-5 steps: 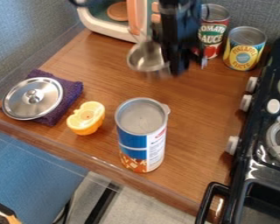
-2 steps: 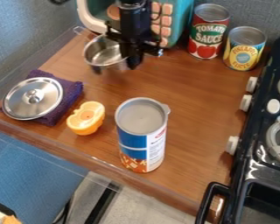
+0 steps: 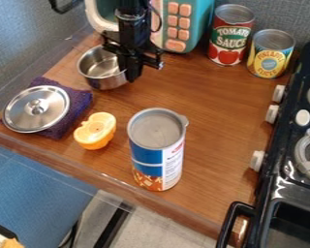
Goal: Move the silver poel to the left side of the table
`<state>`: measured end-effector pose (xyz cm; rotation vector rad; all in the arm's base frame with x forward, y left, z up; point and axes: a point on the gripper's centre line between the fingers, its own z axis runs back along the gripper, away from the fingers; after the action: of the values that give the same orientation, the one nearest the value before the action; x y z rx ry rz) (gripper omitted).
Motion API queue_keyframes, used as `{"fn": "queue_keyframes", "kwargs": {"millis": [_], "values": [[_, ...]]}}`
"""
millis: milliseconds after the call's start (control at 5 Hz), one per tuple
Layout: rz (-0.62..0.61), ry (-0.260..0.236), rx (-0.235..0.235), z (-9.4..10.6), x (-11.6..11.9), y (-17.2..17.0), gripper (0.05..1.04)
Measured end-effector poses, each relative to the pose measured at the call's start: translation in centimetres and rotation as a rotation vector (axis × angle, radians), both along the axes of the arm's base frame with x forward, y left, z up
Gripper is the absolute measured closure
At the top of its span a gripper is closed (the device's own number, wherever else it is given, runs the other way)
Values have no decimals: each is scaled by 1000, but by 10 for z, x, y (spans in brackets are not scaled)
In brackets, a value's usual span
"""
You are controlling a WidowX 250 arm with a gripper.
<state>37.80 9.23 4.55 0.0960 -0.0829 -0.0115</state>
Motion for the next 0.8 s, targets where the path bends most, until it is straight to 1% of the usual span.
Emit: {"fn": "queue_keyframes", "kwargs": {"millis": [200,400,600,800], "values": [[-19,22,10,-10,3,3,999],[-32,24,15,-14,7,4,980],[-57,33,9,-17,7,3,808],[-75,38,-5,-16,7,0,521]]}}
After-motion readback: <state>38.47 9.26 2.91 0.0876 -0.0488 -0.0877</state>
